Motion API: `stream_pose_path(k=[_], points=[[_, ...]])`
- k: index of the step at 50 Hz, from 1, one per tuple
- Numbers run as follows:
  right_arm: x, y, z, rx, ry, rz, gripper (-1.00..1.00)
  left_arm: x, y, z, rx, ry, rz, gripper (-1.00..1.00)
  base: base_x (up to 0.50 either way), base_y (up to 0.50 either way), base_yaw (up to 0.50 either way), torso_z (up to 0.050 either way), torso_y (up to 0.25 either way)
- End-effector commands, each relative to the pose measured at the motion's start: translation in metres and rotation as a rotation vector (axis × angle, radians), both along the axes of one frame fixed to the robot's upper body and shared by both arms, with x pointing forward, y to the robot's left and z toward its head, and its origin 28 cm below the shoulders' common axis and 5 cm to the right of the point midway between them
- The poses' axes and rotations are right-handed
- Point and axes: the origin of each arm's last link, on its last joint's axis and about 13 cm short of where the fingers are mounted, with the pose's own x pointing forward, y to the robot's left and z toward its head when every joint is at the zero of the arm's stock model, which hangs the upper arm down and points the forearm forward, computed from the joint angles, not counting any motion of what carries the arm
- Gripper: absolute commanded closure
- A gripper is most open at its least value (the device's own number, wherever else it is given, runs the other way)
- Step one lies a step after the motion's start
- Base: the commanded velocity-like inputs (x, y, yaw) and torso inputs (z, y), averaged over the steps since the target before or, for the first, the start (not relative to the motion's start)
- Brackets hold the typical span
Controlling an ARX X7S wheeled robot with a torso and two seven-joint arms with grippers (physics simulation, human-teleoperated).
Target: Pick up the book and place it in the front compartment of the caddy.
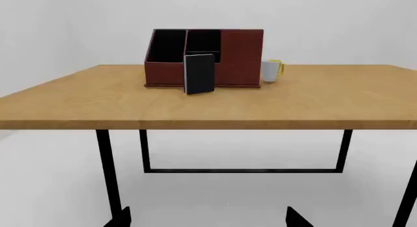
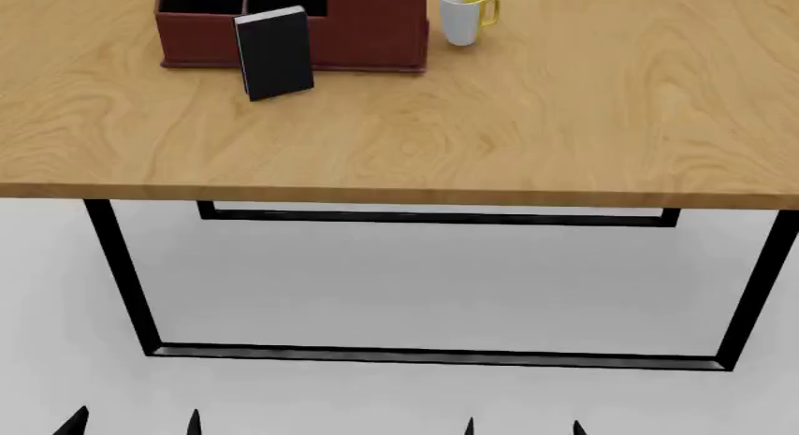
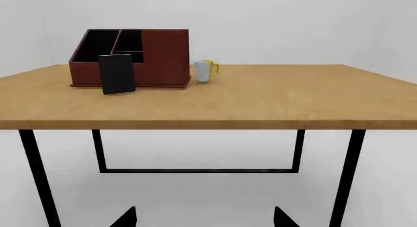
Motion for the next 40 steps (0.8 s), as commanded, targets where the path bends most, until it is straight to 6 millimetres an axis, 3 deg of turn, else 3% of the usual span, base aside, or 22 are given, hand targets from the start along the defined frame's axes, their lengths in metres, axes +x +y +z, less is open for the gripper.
stream_pose_path(k=[1, 14, 29, 30, 40], points=[[0.0, 0.0, 0.0, 0.0, 0.0, 0.0, -1.0, 0.0, 0.0, 0.0, 0.0, 0.0, 0.0, -1.0, 0.0, 0.0, 0.0, 0.0, 0.0], [-0.005, -0.001, 0.008, 0.0, -0.039, 0.002, -1.0, -0.004, 0.002, 0.005, 0.006, 0.011, 0.01, -1.0, 0.0, 0.0, 0.0, 0.0, 0.0], [-0.008, -0.006, 0.082, -0.089, -0.147, 0.005, -1.0, -0.017, 0.005, 0.055, 0.13, -0.051, 0.025, -1.0, 0.0, 0.0, 0.0, 0.0, 0.0], [-0.011, -0.009, 0.107, -0.101, -0.177, -0.01, -1.0, -0.016, 0.009, 0.078, 0.099, -0.061, 0.037, -1.0, 0.0, 0.0, 0.0, 0.0, 0.0], [-0.015, -0.01, 0.137, -0.147, -0.147, -0.019, -1.0, -0.016, 0.018, 0.104, 0.123, -0.002, 0.088, -1.0, 0.0, 0.0, 0.0, 0.0, 0.0]])
